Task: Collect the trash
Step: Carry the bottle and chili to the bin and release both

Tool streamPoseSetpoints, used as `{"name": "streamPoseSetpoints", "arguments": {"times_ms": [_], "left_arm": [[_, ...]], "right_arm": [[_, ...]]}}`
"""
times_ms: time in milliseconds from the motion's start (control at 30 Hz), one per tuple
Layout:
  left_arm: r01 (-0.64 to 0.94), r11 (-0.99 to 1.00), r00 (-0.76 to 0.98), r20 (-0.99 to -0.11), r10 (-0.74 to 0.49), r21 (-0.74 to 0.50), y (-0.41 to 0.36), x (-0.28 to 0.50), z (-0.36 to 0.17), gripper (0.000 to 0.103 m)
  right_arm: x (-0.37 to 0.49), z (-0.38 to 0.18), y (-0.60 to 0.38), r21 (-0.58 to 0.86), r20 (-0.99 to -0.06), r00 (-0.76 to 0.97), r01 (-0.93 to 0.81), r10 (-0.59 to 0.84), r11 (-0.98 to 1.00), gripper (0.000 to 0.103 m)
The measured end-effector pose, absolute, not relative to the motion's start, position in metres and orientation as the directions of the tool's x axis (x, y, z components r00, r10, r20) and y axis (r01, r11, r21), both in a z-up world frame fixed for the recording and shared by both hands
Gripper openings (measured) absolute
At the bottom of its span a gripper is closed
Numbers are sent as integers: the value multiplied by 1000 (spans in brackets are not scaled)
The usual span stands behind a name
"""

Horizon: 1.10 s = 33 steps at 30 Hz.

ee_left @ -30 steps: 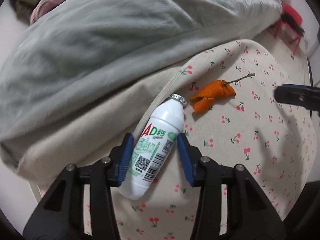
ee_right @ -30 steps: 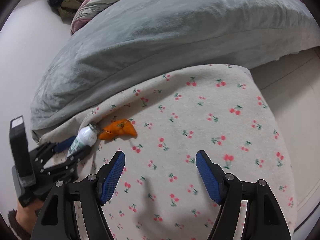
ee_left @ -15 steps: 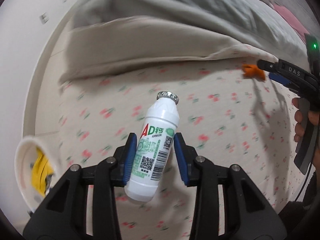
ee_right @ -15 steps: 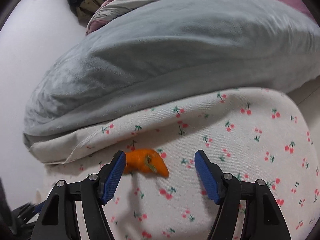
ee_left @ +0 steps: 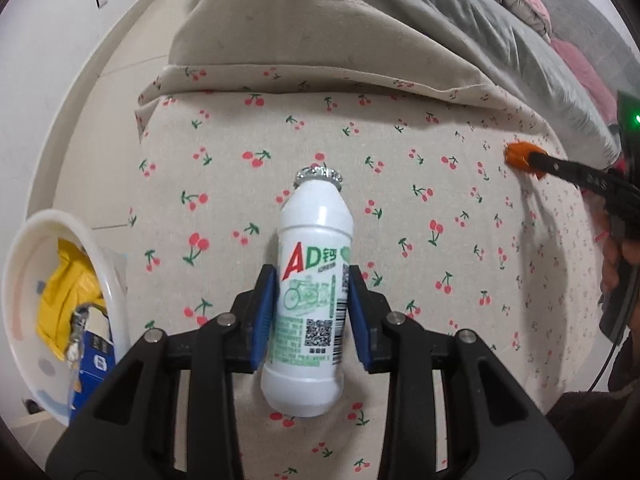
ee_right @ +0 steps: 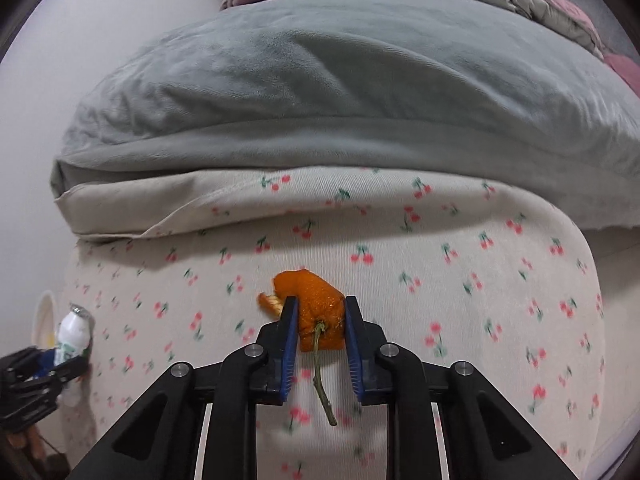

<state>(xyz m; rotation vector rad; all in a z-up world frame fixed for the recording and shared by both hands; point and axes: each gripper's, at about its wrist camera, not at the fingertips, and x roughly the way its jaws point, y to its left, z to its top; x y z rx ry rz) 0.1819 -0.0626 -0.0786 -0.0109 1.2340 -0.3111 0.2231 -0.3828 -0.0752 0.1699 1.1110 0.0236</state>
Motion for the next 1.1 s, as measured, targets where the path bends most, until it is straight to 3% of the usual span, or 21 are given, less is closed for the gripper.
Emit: {"name": "streamPoseSetpoints", "arguments": {"times_ms": [533,1100], "left_arm": [[119,937,401,-847,-348,-328,-3,155,-35,36],[-129,947,479,-855,-201,-295,130,132,-49,36]], "right_arm": [[170,-9,-335,228,-871,448,7,200,974,21],[178,17,-193,300,-831,427,-196,356,934,21]]}}
